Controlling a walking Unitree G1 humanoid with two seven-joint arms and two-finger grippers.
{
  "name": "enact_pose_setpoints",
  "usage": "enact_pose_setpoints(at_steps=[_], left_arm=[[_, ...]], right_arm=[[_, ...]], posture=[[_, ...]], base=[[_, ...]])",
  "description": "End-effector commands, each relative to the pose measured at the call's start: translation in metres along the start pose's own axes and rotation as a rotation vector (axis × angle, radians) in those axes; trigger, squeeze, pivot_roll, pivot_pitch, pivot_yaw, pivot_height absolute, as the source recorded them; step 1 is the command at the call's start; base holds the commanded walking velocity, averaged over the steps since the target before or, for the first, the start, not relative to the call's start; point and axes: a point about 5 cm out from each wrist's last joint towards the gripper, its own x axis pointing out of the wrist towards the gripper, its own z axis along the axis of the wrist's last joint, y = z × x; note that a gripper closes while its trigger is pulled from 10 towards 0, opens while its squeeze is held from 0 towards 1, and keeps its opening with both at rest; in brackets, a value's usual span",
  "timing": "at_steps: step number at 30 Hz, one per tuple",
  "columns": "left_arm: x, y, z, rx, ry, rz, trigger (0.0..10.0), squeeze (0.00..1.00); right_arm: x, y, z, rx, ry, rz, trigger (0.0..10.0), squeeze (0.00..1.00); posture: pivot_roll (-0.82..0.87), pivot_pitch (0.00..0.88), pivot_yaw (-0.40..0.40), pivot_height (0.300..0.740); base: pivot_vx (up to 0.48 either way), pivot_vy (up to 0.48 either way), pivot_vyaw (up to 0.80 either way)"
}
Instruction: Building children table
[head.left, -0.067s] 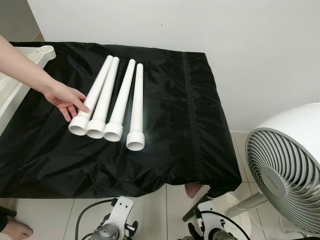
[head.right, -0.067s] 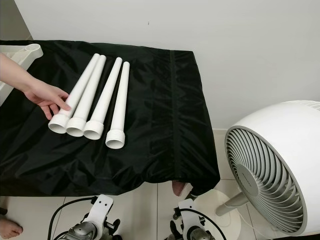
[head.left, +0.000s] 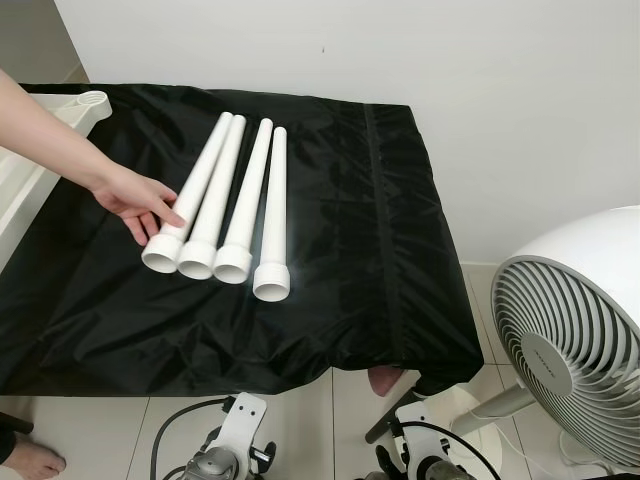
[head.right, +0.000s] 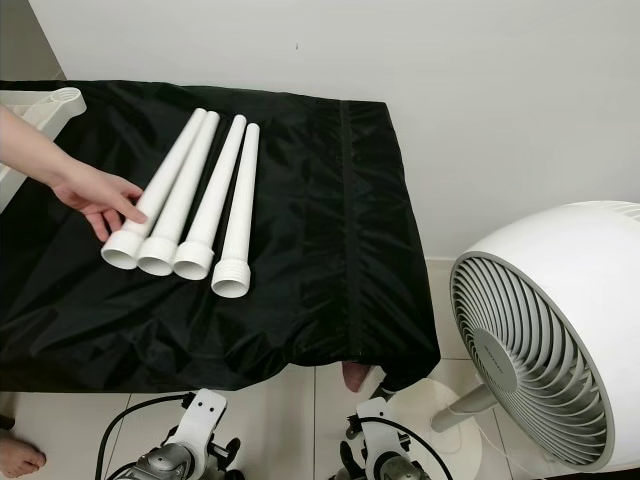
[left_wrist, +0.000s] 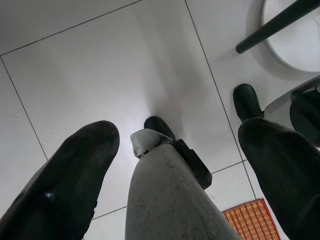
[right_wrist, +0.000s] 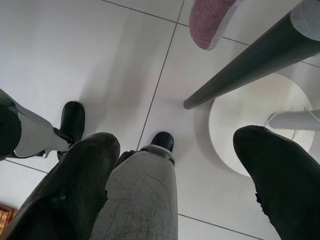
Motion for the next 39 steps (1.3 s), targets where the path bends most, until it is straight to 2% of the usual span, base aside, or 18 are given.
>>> enact_pose_setpoints(at_steps=[1, 8, 15, 18, 23, 30, 39], left_arm=[[-0.004, -0.007, -0.024, 0.103, 0.101, -0.027, 10.0, 0.00], [-0.006, -0.004, -0.027, 0.113, 0.111, -0.023, 10.0, 0.00], [-0.005, -0.004, -0.022, 0.156, 0.094, -0.045, 10.0, 0.00], [-0.004, -0.003, -0.020, 0.174, 0.091, -0.046, 10.0, 0.00], [-0.004, -0.001, -0.018, 0.108, 0.088, -0.023, 10.0, 0.00], [-0.004, -0.004, -0.022, 0.100, 0.098, -0.038, 10.0, 0.00], [-0.007, 0.000, -0.030, 0.101, 0.126, -0.013, 10.0, 0.00]], right_arm=[[-0.015, -0.007, -0.044, 0.133, 0.183, -0.121, 10.0, 0.00], [-0.019, -0.012, -0.050, 0.139, 0.195, -0.129, 10.0, 0.00], [-0.019, -0.012, -0.050, 0.114, 0.203, -0.110, 10.0, 0.00], [-0.020, -0.013, -0.051, 0.136, 0.204, -0.117, 10.0, 0.00], [-0.019, -0.012, -0.051, 0.174, 0.201, -0.129, 10.0, 0.00], [-0.015, -0.003, -0.043, 0.182, 0.178, -0.110, 10.0, 0.00], [-0.017, -0.003, -0.047, 0.168, 0.188, -0.104, 10.0, 0.00]], posture=[[-0.20, 0.000, 0.115, 0.740], [-0.19, 0.000, 0.119, 0.740], [-0.19, 0.005, 0.118, 0.740], [-0.18, 0.000, 0.121, 0.740], [-0.18, 0.000, 0.127, 0.740], [-0.19, 0.000, 0.131, 0.740], [-0.19, 0.000, 0.118, 0.740]], base=[[0.000, 0.000, 0.00], [0.000, 0.000, 0.00], [0.000, 0.000, 0.00], [0.000, 0.000, 0.00], [0.000, 0.000, 0.00], [0.000, 0.000, 0.00], [0.000, 0.000, 0.00]])
